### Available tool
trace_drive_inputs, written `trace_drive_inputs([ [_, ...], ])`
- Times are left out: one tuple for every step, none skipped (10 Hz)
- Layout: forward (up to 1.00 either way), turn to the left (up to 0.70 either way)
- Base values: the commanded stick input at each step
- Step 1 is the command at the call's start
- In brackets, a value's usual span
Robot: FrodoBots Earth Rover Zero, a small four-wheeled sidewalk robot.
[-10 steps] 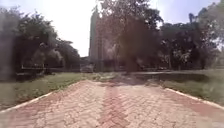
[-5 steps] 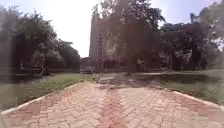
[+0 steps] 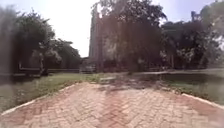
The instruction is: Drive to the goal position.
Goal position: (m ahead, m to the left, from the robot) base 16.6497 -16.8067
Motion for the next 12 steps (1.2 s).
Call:
trace_drive_inputs([
  [0.70,0.00],
  [0.70,0.00],
  [0.70,0.00],
  [0.70,0.00],
  [0.70,0.00],
  [0.70,0.00],
  [0.70,0.00],
  [0.70,0.00],
  [0.70,0.00],
  [0.70,0.00],
  [0.70,0.00],
  [0.70,0.00],
])
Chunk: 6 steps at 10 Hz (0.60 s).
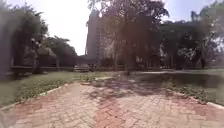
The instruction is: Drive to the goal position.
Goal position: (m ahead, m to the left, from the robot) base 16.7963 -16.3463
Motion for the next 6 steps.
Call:
trace_drive_inputs([
  [0.70,0.00],
  [0.70,0.00],
  [0.70,0.00],
  [0.70,0.00],
  [0.70,0.00],
  [0.70,0.00],
])
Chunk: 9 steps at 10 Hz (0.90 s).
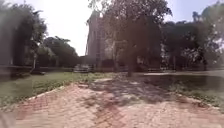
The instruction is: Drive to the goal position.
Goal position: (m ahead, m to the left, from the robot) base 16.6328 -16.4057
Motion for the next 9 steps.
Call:
trace_drive_inputs([
  [0.70,0.00],
  [0.70,0.00],
  [0.70,0.00],
  [0.70,0.00],
  [0.70,0.00],
  [0.70,0.00],
  [0.70,0.00],
  [0.70,0.00],
  [0.70,0.00],
])
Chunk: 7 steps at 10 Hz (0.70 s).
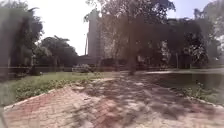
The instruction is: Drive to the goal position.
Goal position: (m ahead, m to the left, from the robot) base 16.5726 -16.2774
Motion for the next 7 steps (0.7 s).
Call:
trace_drive_inputs([
  [0.70,0.00],
  [0.70,0.00],
  [0.70,0.00],
  [0.70,-0.01],
  [0.70,-0.28],
  [0.70,-0.35],
  [0.70,-0.35],
])
